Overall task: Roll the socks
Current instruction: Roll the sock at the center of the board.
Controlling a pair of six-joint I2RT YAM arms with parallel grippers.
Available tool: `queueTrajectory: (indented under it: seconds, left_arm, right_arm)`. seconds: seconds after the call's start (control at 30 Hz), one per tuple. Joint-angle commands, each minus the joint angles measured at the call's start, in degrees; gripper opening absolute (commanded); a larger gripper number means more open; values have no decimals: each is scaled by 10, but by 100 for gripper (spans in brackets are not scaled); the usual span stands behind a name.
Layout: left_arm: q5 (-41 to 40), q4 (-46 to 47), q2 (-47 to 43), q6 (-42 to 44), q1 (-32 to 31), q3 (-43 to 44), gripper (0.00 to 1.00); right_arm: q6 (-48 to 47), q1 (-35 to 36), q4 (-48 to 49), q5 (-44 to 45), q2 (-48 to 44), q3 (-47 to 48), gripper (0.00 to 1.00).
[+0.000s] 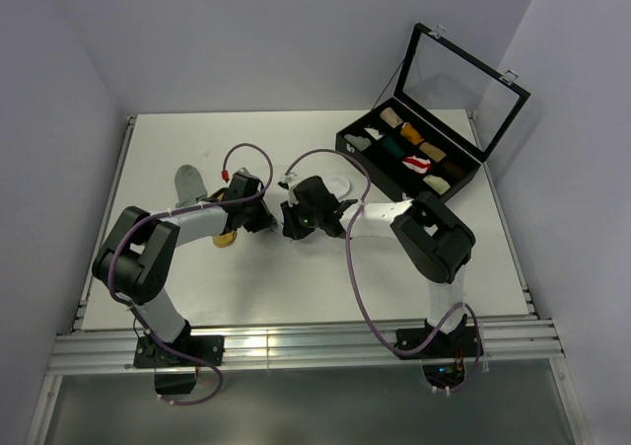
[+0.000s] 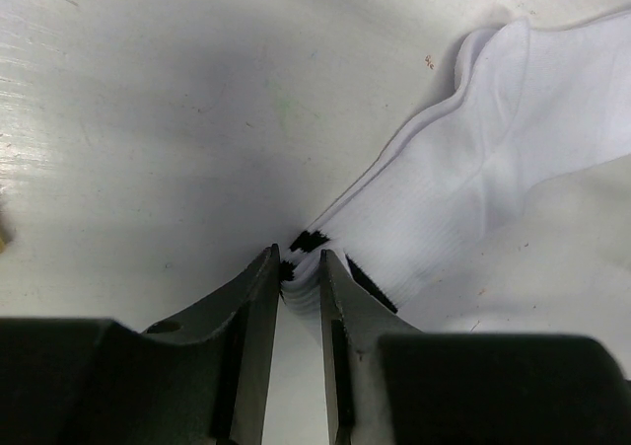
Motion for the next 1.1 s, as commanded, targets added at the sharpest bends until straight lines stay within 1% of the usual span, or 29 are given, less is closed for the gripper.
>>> queueTrajectory:
  seconds: [0.0,0.1,0.13,0.27,0.3,0.37,0.4,0.47,0.5,0.6,0.73,1.0,1.07]
  left_arm:
    - [-5,-53,24,16,-4,-11,28]
    - [-5,-50,17,15,-4,-16,28]
    - [-5,-47,16,15,-4,-18,29]
    - [-1,-36,-6,12,-4,-30,33]
    - [-1,-34,-12,10,-4,-32,38]
    - [7,-28,-28,4,-4,-43,45]
    - [8,-26,-34,1,-4,-47,53]
    - [9,-16,-56,-10,-4,-64,60]
    - [9,-12,-64,-14,-4,-71,67]
    - [15,18,-90,-34,-4,-99,71]
    - [13,52,-105,-59,-3,-130,69]
    - [20,94,-90,-76,11,-151,55]
    - [32,109,-77,-81,18,-156,54]
  right_arm:
    - [14,-15,16,-1,22,-18,20]
    - [34,-35,12,-46,39,-11,17]
    - [40,-38,9,-55,44,-8,13]
    - [49,-51,-19,-104,76,13,6]
    - [50,-53,-23,-113,80,20,5]
    - [63,-56,-26,-140,93,25,3]
    - [68,-60,-27,-147,97,28,2]
    - [84,-65,-25,-162,104,28,0]
    - [87,-71,-25,-176,107,29,0]
    - [103,-79,-22,-202,113,33,0]
    - [137,-92,-6,-237,122,31,0]
    - [148,-103,0,-257,136,35,0]
    - [151,-104,5,-260,137,33,0]
